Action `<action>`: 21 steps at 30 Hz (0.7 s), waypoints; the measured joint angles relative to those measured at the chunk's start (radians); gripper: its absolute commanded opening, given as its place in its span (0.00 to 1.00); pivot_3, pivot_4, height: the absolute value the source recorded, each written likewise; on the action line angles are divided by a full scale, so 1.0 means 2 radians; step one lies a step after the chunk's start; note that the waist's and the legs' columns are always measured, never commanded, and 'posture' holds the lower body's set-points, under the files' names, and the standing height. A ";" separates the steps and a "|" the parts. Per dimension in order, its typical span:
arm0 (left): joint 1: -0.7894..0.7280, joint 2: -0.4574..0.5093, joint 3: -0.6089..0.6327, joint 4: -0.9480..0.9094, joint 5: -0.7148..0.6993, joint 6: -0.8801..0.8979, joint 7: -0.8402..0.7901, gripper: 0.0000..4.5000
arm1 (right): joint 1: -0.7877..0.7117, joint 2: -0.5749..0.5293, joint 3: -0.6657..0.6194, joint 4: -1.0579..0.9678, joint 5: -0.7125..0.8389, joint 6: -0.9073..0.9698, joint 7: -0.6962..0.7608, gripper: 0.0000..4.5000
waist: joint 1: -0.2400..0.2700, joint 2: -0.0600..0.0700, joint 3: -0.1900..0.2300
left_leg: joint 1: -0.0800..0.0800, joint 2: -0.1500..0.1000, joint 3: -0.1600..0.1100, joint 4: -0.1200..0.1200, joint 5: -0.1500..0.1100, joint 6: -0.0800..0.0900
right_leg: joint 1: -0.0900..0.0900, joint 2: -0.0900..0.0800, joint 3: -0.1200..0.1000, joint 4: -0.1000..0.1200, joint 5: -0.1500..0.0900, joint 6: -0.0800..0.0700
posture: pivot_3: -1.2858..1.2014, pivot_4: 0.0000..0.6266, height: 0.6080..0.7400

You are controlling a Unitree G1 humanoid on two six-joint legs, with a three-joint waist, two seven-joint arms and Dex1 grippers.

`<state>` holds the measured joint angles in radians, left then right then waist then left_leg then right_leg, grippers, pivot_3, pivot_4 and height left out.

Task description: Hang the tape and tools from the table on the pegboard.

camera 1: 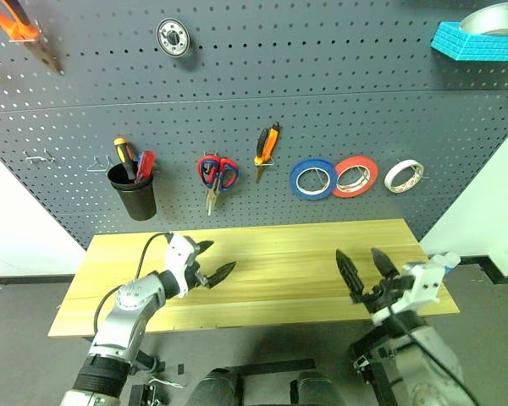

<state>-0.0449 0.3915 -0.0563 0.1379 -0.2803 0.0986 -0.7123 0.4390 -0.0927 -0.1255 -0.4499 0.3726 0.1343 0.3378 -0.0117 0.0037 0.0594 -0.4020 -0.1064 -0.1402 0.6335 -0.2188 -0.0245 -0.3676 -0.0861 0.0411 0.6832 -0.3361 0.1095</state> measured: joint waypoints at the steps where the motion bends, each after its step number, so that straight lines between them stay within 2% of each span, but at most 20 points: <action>1: 0.012 0.000 0.005 0.006 0.003 0.000 0.002 0.99 | 0.012 0.008 0.005 0.011 -0.010 -0.015 -0.004 1.00 | 0.000 0.000 0.000 | 0.001 0.000 0.000 -0.001 0.000 0.000 | 0.000 0.000 0.000 0.000 0.000 0.000 | 0.50 0.00 0.81; 10: 0.067 -0.007 0.010 0.024 0.012 -0.034 0.000 0.99 | 0.046 0.017 0.010 0.063 -0.029 -0.080 -0.004 1.00 | 0.000 0.000 -0.002 | 0.006 0.000 0.000 -0.002 -0.001 -0.002 | 0.005 -0.001 0.001 -0.001 -0.004 -0.001 | 0.50 0.00 0.81; 15: 0.109 -0.009 0.020 0.019 0.011 -0.032 0.005 0.99 | 0.063 0.025 0.000 0.088 -0.076 -0.113 -0.046 1.00 | -0.001 0.001 -0.003 | 0.005 0.000 0.001 -0.003 -0.002 -0.001 | 0.004 -0.001 0.001 -0.001 -0.005 -0.003 | 0.50 0.00 0.81; 18: 0.127 -0.041 0.039 0.013 0.012 -0.034 0.052 0.99 | 0.075 0.027 0.002 0.101 -0.101 -0.135 -0.058 1.00 | 0.001 0.001 -0.003 | 0.005 0.000 0.000 -0.003 -0.002 -0.001 | 0.004 -0.001 0.001 -0.001 -0.006 -0.002 | 0.50 0.00 0.81; 21: 0.126 -0.048 0.051 0.009 0.028 -0.054 0.093 0.99 | 0.075 0.036 0.011 0.109 -0.101 -0.147 -0.059 1.00 | 0.001 0.001 -0.004 | 0.005 0.000 0.000 -0.003 -0.002 -0.001 | 0.004 -0.001 0.001 -0.001 -0.007 -0.001 | 0.50 0.00 0.81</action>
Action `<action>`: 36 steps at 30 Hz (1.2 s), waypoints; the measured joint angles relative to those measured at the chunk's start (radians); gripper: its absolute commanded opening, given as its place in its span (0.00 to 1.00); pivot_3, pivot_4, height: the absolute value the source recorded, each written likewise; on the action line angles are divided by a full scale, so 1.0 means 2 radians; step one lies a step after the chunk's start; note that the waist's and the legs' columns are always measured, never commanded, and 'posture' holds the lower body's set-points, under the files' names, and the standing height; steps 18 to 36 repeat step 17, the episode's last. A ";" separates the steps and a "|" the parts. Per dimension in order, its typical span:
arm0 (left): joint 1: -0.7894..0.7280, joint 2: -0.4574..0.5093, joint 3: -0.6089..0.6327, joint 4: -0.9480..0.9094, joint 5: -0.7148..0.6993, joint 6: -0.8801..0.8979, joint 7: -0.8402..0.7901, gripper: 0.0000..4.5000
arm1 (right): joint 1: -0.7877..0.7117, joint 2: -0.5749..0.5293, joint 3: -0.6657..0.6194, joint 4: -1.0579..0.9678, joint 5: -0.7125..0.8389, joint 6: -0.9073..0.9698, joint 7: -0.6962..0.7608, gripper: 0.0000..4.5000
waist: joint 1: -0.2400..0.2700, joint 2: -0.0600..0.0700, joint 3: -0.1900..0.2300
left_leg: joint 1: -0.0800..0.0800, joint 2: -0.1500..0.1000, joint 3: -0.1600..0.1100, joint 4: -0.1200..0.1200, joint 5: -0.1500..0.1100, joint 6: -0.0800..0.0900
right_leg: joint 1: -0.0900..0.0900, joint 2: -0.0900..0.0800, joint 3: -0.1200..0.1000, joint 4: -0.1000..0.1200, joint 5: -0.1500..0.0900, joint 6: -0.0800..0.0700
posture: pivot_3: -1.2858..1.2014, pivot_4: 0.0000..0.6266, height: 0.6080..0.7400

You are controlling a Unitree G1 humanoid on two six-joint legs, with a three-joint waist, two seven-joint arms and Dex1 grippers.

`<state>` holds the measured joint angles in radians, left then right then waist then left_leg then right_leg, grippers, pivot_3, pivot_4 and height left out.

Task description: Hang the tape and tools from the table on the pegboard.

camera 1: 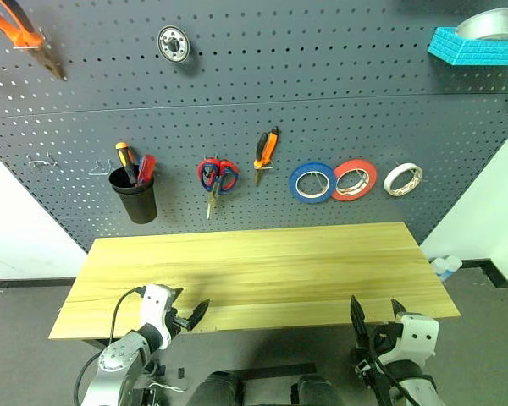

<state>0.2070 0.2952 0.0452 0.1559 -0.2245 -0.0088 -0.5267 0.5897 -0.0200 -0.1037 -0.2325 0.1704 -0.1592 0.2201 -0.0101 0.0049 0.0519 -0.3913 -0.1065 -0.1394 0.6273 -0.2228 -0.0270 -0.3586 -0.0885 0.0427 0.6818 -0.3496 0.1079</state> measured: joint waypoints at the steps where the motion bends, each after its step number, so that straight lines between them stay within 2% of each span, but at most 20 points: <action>1: -0.003 -0.001 0.004 0.000 0.006 -0.006 0.011 0.99 | 0.000 0.004 0.005 0.000 0.002 -0.003 0.002 1.00 | 0.000 0.000 0.000 | 0.000 0.000 0.000 0.000 0.000 0.000 | 0.000 0.000 0.000 0.000 0.000 0.000 | 0.50 0.00 0.81; 12: -0.003 -0.009 0.012 -0.003 0.080 -0.068 0.115 0.99 | -0.002 0.010 0.023 0.020 0.025 -0.038 0.025 1.00 | 0.000 0.000 -0.001 | 0.000 0.000 0.000 0.000 0.000 0.000 | 0.000 0.000 0.000 0.000 -0.001 0.000 | 0.50 0.00 0.81; 17: -0.008 -0.005 0.014 0.020 0.079 -0.090 0.103 0.99 | -0.013 0.005 0.019 0.045 0.036 -0.052 0.039 1.00 | -0.001 0.000 -0.001 | 0.000 0.000 0.000 0.000 -0.001 0.000 | 0.000 0.000 0.000 0.000 -0.001 0.000 | 0.50 0.00 0.81; 36: -0.008 -0.005 0.014 0.020 0.079 -0.090 0.103 0.99 | -0.013 0.005 0.019 0.045 0.036 -0.052 0.039 1.00 | -0.001 0.000 -0.001 | 0.000 0.000 0.000 0.000 -0.001 0.000 | 0.000 0.000 0.000 0.000 -0.001 0.000 | 0.50 0.00 0.81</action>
